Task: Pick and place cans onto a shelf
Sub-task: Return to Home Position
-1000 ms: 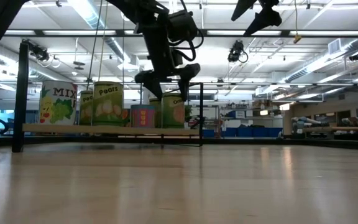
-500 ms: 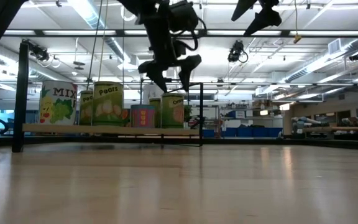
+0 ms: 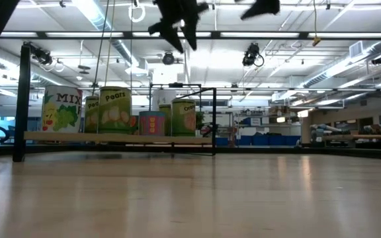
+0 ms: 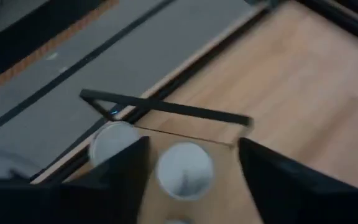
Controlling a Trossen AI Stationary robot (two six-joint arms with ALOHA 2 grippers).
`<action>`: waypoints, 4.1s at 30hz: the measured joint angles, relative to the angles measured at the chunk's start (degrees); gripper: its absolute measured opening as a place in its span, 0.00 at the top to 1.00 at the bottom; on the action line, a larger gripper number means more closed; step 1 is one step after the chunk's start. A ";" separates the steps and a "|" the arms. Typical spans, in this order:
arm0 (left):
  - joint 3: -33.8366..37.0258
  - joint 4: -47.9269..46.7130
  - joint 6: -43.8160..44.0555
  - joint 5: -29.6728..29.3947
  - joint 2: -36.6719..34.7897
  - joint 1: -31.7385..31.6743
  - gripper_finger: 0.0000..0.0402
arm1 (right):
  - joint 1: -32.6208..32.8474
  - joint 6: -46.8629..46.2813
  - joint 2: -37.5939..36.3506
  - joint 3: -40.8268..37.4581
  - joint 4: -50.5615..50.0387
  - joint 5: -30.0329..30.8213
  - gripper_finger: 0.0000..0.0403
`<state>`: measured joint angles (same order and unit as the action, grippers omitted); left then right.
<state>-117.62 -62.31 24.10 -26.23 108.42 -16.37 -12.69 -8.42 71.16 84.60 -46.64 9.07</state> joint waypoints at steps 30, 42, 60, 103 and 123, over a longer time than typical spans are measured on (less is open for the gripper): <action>-0.09 -5.53 -38.53 52.13 -22.10 -13.95 0.98 | 0.88 0.35 -11.36 -0.23 34.47 -8.67 0.16; -0.07 -9.42 -42.18 65.94 -25.10 -19.24 0.98 | 8.03 3.70 -17.74 -6.34 32.31 -9.13 0.70; 39.22 45.87 -13.67 59.03 -33.20 -19.83 0.98 | 8.53 -0.46 -34.19 -22.86 32.42 -6.11 0.87; 60.87 63.40 -18.06 30.16 -46.80 -10.18 0.94 | 5.75 -1.04 -70.84 -63.91 54.32 -8.37 0.86; 91.12 66.12 -4.76 28.46 -81.51 -12.66 0.94 | 5.75 -13.69 -70.01 -83.92 55.32 -7.18 0.86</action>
<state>-26.51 3.82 19.34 2.23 26.92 -29.04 -6.94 -22.11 1.15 0.68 8.68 1.89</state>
